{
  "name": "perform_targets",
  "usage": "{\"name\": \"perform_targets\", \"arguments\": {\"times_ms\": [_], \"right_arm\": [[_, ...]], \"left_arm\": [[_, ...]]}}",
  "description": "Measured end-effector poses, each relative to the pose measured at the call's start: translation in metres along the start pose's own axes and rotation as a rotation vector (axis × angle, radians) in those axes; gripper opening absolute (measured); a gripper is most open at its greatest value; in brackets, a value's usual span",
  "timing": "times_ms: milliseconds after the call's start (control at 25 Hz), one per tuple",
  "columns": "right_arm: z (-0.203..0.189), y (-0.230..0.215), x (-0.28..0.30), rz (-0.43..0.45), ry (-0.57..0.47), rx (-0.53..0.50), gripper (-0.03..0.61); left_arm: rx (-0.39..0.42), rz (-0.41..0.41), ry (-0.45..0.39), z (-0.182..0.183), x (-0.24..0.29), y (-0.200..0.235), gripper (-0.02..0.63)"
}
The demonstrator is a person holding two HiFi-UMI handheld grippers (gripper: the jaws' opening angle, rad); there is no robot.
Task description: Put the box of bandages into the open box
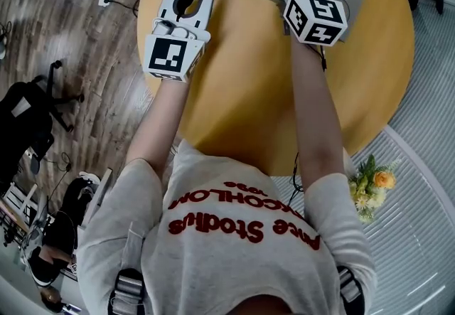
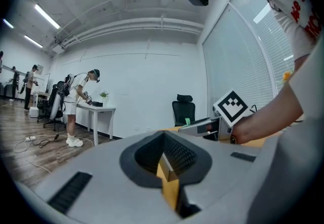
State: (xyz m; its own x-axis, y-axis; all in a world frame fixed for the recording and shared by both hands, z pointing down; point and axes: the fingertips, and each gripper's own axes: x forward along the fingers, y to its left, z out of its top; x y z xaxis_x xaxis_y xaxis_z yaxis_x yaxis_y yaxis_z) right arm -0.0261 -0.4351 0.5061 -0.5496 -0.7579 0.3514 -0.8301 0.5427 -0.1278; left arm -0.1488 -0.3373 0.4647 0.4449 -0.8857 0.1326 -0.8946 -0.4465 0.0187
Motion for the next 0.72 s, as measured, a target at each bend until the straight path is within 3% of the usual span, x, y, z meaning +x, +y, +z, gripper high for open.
{"name": "perform_targets", "arguments": {"times_ms": [160,440,720], "right_arm": [[-0.008,-0.001,0.003,-0.034,0.025,-0.013,0.357],[-0.011,-0.001,0.003,-0.014,0.054,-0.017,0.357],[0.019,0.009,-0.027,0.005,-0.035,-0.037,0.357]], "left_arm": [[-0.004,-0.002,0.004,0.000,0.002,0.002,0.006],[-0.002,-0.001,0.003,-0.001,0.002,0.003,0.006],[0.008,-0.012,-0.012,0.013,-0.006,-0.004,0.006]]}}
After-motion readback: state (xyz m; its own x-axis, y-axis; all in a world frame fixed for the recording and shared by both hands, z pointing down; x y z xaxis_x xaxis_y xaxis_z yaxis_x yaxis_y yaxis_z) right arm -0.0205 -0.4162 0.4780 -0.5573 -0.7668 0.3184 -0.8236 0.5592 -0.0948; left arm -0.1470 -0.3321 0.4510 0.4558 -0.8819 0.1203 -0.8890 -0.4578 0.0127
